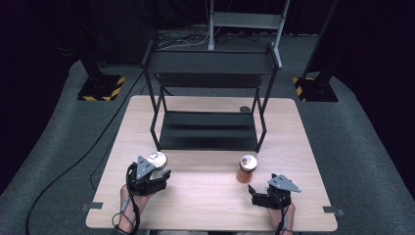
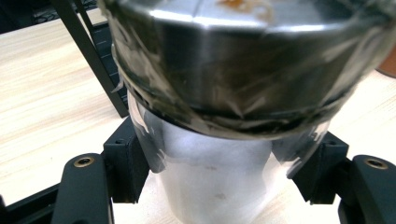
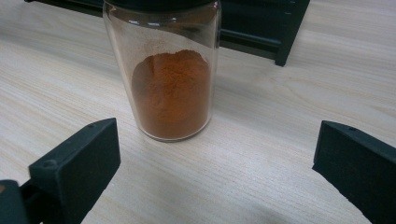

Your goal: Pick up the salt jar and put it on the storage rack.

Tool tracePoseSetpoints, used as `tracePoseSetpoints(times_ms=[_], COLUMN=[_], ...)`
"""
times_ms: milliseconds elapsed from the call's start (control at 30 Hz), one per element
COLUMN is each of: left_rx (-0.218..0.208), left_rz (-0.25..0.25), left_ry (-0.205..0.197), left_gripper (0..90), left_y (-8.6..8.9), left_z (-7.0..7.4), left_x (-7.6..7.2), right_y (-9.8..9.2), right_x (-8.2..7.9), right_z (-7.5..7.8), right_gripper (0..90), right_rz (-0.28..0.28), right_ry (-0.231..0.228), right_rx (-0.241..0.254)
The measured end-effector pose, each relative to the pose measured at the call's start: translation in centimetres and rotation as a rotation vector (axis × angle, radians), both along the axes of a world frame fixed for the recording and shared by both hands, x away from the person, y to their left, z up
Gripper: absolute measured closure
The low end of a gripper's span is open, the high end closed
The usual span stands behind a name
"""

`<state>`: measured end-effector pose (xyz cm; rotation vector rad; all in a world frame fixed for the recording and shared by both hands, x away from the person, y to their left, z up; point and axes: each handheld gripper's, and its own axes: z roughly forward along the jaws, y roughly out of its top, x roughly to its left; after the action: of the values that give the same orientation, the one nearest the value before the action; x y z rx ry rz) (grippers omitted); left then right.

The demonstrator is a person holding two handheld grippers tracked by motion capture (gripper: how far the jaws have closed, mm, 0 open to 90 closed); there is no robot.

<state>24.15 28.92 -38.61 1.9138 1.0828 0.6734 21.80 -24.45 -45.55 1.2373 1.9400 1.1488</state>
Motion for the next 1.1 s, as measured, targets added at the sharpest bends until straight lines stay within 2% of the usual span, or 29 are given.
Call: tracePoseSetpoints(times_ms=[467,1100], left_rx=[-0.002,0.017], left_rz=[-0.012,-0.030], left_ry=[0.003,-0.006], left_gripper=[31.0,31.0], left_y=[0.3,0.3], left_z=[0.9,2.3], left_x=[1.0,2.3], right_y=[0.0,0.1], right_x=[0.0,0.0], right_z=[0.0,0.0], right_gripper=[0.0,0.0], right_rz=[-0.001,-0.003], right_ry=[0.000,0.001], right_rx=[0.000,-0.003])
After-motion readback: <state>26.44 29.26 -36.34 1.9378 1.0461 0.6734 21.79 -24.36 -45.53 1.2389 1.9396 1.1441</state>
